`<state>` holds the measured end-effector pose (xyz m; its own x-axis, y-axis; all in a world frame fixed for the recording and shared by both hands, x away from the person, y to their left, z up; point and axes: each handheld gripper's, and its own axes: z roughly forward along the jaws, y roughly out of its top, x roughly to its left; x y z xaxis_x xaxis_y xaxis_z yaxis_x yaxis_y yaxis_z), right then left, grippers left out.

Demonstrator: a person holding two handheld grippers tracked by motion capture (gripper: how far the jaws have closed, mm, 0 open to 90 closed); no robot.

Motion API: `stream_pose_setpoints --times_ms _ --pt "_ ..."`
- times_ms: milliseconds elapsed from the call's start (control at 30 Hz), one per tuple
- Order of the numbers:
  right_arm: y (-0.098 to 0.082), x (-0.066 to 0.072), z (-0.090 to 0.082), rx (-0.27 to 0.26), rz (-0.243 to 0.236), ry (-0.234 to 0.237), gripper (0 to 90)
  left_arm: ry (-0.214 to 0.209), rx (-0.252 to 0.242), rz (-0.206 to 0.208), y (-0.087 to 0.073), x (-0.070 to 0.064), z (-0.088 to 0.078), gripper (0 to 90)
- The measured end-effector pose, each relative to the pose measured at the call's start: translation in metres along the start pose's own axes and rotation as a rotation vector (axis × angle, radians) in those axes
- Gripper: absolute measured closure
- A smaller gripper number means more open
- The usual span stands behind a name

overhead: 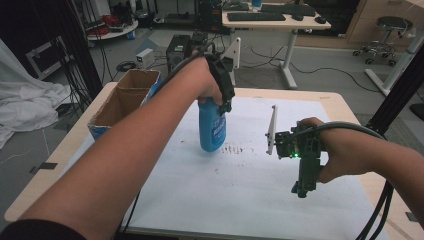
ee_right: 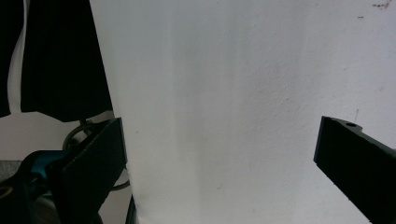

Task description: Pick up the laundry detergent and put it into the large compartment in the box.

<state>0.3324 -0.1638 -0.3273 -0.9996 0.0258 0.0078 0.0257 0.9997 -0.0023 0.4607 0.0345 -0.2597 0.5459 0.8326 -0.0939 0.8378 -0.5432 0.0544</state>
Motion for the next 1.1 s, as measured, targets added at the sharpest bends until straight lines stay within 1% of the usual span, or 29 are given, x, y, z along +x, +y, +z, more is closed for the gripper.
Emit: stream_pose_setpoints --times_ms 67,133,167,200,233,267,333,367,400,433,467,500,533,600,633,667,867,900,933,967,1000,1067,1100 --pt "0.0 0.0 0.0 0.001 -0.002 0.005 1.4 -0.009 -0.005 0.004 -0.002 0.002 -0.01 37.1" --pt "0.0 0.0 0.0 0.0 -0.002 0.005 1.4 -0.006 -0.009 0.024 -0.005 0.005 -0.02 37.1" --pt "0.0 0.0 0.0 0.0 -0.004 0.003 1.4 -0.004 -0.011 0.02 -0.006 0.006 -0.025 37.1" --pt "0.0 0.0 0.0 0.0 -0.004 0.003 1.4 -0.004 -0.011 0.02 -0.006 0.006 -0.025 37.1" --pt "0.0 0.0 -0.002 0.003 -0.001 0.001 1.4 0.014 -0.017 0.016 -0.011 0.011 -0.041 37.1" --pt "0.0 0.0 -0.003 0.003 0.002 0.001 1.4 0.014 -0.017 0.016 -0.011 0.011 -0.041 37.1" --pt "0.001 0.0 -0.003 0.002 -0.001 -0.003 1.4 0.024 -0.027 0.003 -0.014 0.014 -0.051 37.1" --pt "0.002 -0.001 -0.005 0.002 -0.009 -0.003 1.4 0.029 -0.034 -0.005 -0.018 0.016 -0.061 37.1" --pt "0.003 -0.001 -0.005 0.004 -0.007 -0.003 1.4 0.03 -0.032 -0.006 -0.02 0.018 -0.066 37.1" --pt "0.003 -0.001 -0.005 0.004 -0.007 -0.003 1.4 0.03 -0.032 -0.006 -0.02 0.018 -0.066 37.1" --pt "0.004 0.0 -0.006 0.005 -0.007 -0.002 1.4 0.032 -0.031 -0.009 -0.022 0.019 -0.071 37.1" --pt "0.005 0.0 -0.006 0.008 -0.008 -0.002 1.4 0.036 -0.031 -0.01 -0.025 0.022 -0.081 37.1" --pt "0.005 0.0 -0.006 0.008 -0.008 -0.002 1.4 0.036 -0.031 -0.01 -0.025 0.022 -0.081 37.1" --pt "0.006 -0.001 -0.005 0.005 -0.015 -0.001 1.4 0.038 -0.037 -0.022 -0.029 0.023 -0.091 37.1" --pt "0.008 -0.002 -0.005 0.007 -0.017 0.0 1.4 0.043 -0.039 -0.022 -0.033 0.026 -0.103 37.1" --pt "0.008 -0.002 -0.005 0.007 -0.017 0.0 1.4 0.043 -0.039 -0.022 -0.033 0.026 -0.103 37.1" --pt "0.012 -0.003 -0.002 0.016 -0.026 0.007 1.4 0.046 -0.058 -0.051 -0.05 0.036 -0.133 37.1" --pt "0.012 -0.003 -0.002 0.016 -0.026 0.007 1.4 0.046 -0.058 -0.051 -0.05 0.036 -0.133 37.1" --pt "0.013 -0.003 -0.002 0.019 -0.023 0.005 1.4 0.048 -0.065 -0.059 -0.056 0.039 -0.142 37.1" --pt "0.015 -0.003 -0.002 0.025 -0.026 0.012 1.4 0.049 -0.069 -0.063 -0.06 0.042 -0.146 37.1" --pt "0.016 -0.004 -0.001 0.021 -0.036 0.011 1.4 0.051 -0.073 -0.069 -0.063 0.044 -0.15 37.1" --pt "0.019 -0.004 -0.001 0.026 -0.029 0.009 1.4 0.054 -0.08 -0.081 -0.07 0.049 -0.157 37.1" --pt "0.019 -0.005 -0.001 0.025 -0.038 0.007 1.4 0.054 -0.086 -0.088 -0.073 0.051 -0.16 37.1"
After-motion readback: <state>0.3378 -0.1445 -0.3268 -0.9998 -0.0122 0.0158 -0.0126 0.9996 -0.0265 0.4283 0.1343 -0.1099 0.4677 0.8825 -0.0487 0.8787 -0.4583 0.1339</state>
